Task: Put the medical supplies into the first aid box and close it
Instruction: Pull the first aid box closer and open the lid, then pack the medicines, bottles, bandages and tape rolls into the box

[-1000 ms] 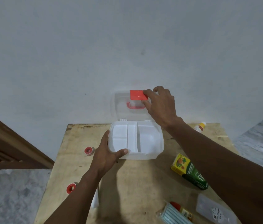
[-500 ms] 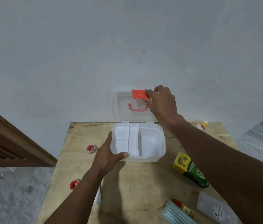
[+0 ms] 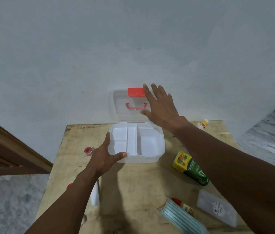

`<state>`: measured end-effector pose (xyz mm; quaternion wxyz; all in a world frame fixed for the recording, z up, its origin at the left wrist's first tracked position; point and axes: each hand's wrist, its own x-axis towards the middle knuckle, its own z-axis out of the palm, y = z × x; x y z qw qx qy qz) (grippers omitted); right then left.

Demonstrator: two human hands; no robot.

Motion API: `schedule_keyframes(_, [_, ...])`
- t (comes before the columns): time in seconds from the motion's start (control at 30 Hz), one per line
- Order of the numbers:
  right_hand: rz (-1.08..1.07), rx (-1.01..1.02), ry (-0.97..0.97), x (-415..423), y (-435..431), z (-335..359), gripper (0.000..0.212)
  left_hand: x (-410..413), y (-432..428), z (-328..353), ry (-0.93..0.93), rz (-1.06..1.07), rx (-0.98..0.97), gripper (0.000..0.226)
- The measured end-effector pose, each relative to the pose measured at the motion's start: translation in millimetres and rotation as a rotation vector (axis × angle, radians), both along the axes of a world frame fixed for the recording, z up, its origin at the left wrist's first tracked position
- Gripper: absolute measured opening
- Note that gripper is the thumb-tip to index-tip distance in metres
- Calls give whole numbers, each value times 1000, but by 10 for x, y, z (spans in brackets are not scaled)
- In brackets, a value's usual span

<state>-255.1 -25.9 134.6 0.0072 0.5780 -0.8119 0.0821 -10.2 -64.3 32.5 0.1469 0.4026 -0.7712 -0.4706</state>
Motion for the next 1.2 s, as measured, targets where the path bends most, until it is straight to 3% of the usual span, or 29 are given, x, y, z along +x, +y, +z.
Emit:
schedule_keyframes(0.37, [-172, -100, -124, 60, 855, -348, 71, -20, 104, -54, 191, -55, 17, 92])
schedule_keyframes(0.53, [-352, 218, -143, 30, 1483, -619, 67, -27, 141, -53, 177, -76, -22, 82])
schedule_keyframes(0.67, [-441, 403, -147, -40, 1893, -815, 70, -28, 178, -99, 130, -6, -26, 107])
schedule_keyframes(0.77, [-461, 452, -114, -124, 2108, -939, 70, -46, 174, -140, 84, 39, -37, 113])
schedule_keyframes(1.03, [-400, 485, -131, -324, 2180, -1075, 62, -90, 220, -66, 63, 45, -59, 104])
schedule_keyframes(1.2, [-382, 342, -261, -469, 2058, -955, 62, -100, 239, -31, 11, 73, -36, 107])
